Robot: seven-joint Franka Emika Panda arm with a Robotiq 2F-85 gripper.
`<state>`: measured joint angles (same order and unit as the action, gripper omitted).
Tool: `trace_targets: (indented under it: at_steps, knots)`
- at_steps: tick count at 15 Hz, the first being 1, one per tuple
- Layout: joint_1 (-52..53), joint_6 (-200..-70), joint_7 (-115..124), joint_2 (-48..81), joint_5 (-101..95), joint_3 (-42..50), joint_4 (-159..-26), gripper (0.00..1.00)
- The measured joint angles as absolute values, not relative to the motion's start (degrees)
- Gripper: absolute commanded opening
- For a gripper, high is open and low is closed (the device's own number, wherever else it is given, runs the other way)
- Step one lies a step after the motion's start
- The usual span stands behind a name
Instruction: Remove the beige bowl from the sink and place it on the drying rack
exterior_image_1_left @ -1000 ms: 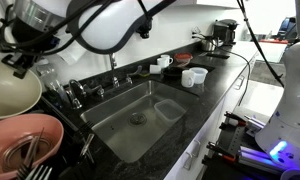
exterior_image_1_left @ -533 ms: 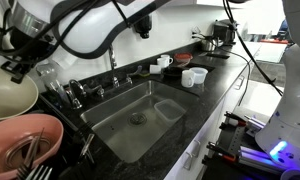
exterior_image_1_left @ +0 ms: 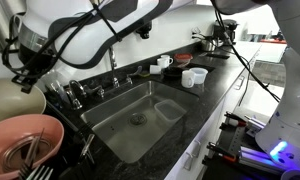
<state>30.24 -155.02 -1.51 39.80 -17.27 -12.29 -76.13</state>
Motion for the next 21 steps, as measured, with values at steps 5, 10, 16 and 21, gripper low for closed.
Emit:
trace_targets:
  at_steps: [5,10,16,21]
  knots:
    - [30.34,-151.06,-2.76,40.46,-16.93,-13.38,-76.20,0.01]
    - [29.95,-150.67,-2.79,40.88,-16.93,-14.23,-76.05,0.32]
    - [29.91,-146.53,-3.19,40.98,-16.92,-15.68,-76.89,0.73]
    - [29.87,-146.40,-3.17,40.09,-16.93,-15.86,-76.91,1.00]
